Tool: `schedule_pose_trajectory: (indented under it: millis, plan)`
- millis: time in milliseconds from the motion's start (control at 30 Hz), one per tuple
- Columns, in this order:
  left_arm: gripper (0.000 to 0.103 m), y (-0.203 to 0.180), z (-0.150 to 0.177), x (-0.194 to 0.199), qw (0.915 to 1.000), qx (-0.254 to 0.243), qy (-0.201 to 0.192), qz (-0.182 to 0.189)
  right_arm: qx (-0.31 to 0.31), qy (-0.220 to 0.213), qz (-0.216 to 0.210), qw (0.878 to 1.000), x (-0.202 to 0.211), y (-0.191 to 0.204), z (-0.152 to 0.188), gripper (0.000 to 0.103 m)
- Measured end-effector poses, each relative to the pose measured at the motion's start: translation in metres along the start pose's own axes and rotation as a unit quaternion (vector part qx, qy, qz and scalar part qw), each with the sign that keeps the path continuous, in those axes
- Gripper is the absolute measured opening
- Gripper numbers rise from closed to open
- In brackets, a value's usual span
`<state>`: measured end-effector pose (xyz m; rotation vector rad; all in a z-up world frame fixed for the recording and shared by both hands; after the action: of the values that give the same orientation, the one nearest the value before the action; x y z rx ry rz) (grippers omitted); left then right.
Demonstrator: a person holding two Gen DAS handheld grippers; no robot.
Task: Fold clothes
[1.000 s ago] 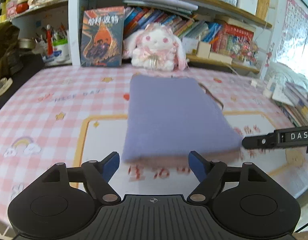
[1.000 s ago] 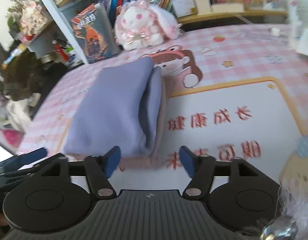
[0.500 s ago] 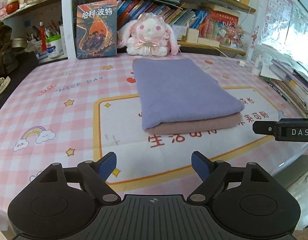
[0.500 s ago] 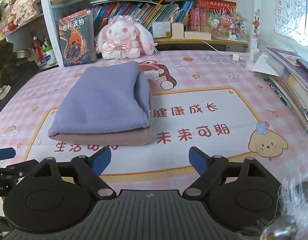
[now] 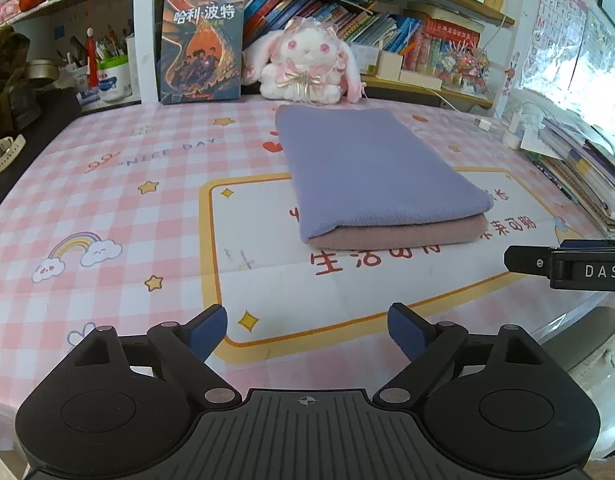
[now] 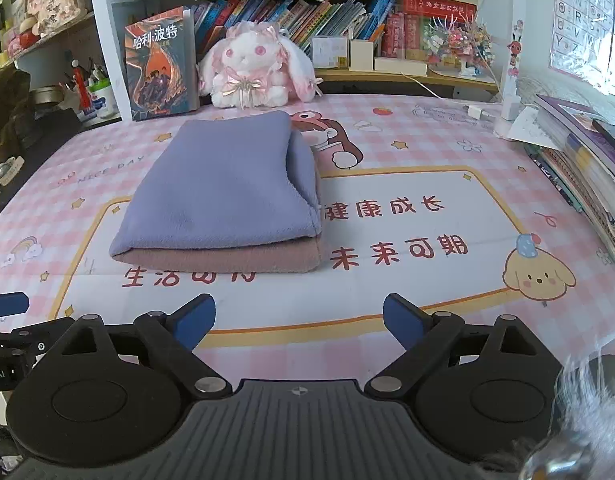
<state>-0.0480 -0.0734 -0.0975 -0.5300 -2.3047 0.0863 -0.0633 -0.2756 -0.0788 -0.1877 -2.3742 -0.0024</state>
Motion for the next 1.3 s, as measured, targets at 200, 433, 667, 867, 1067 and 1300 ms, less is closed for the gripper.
schedule_pose_trajectory:
  millis: [200, 433, 667, 867, 1067, 1300]
  plan:
    - [0.090, 0.003, 0.004, 0.002, 1.0000, 0.002, 0.003, 0.004, 0.001, 0.003, 0.002, 1.000, 0.001, 0.003, 0.003, 0.091]
    - [0.090, 0.008, 0.006, 0.002, 0.9999, 0.009, 0.008, 0.005, 0.005, 0.008, 0.004, 1.000, 0.002, 0.008, 0.006, 0.091]
    - [0.090, 0.010, 0.004, -0.003, 0.9995, 0.020, 0.018, 0.013, 0.007, 0.006, 0.013, 1.000, 0.002, 0.006, 0.004, 0.092]
    - [0.090, 0.007, 0.002, -0.005, 0.9993, 0.023, 0.016, 0.023, 0.006, 0.008, 0.017, 1.000, 0.001, 0.004, 0.004, 0.092]
    - [0.090, 0.004, 0.003, -0.008, 0.9991, 0.024, 0.020, 0.029, 0.005, 0.015, 0.018, 1.000, -0.002, 0.003, 0.005, 0.092]
    - [0.090, 0.006, 0.004, -0.011, 0.9991, 0.022, 0.028, 0.021, 0.007, 0.028, 0.013, 1.000, -0.007, 0.005, 0.009, 0.092]
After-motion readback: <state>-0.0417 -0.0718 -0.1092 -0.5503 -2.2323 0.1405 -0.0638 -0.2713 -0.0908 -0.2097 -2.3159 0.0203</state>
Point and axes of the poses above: each gripper's, at about its wrist camera, not at the fingertips, and x roughly against the way its jaws point, y to its left, z to its underside, the point moved 10 cm from there along -x, roughly the way its jaws point, and after that the axes turned 10 degrees about z, right-handed, at the moved point
